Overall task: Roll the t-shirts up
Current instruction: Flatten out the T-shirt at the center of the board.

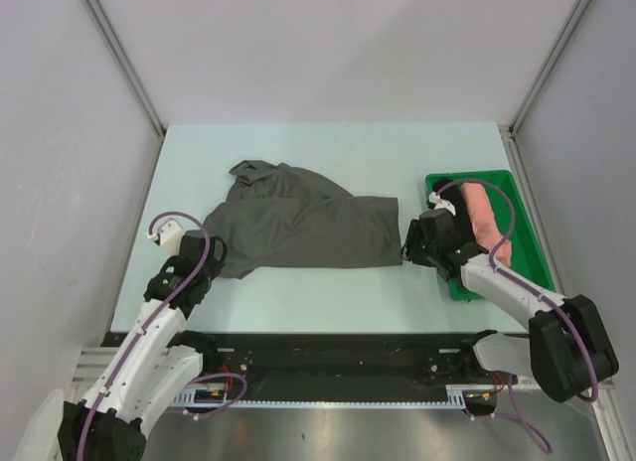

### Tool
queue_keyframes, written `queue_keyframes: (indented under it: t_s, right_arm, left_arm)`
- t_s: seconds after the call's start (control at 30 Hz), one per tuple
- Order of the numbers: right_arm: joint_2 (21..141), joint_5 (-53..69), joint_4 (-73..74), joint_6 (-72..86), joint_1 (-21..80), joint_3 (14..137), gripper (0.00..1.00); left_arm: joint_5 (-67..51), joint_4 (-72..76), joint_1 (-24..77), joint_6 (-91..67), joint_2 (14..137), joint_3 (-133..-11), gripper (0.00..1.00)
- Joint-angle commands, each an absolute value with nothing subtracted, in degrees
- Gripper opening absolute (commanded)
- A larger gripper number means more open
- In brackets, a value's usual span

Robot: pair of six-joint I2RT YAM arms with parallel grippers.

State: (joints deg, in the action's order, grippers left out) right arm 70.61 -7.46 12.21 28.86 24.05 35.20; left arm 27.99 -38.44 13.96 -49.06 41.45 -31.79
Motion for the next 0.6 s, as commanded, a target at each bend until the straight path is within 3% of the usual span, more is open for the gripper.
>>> queue_keyframes:
  t_s: [0.0,0.57]
  right_arm:
    - [67.24,-3.96,11.87,34.09,23.91,33.05,0.47]
    - [76.72,-2.19,0.71,42.71,24.34,29.00,0.50]
  left_arm:
    - [27.16,-36.39,13.62,-49.40,41.04,-31.73,0.00]
    - [26.89,-34.81,13.62,-48.69,42.89,-32.61,0.00]
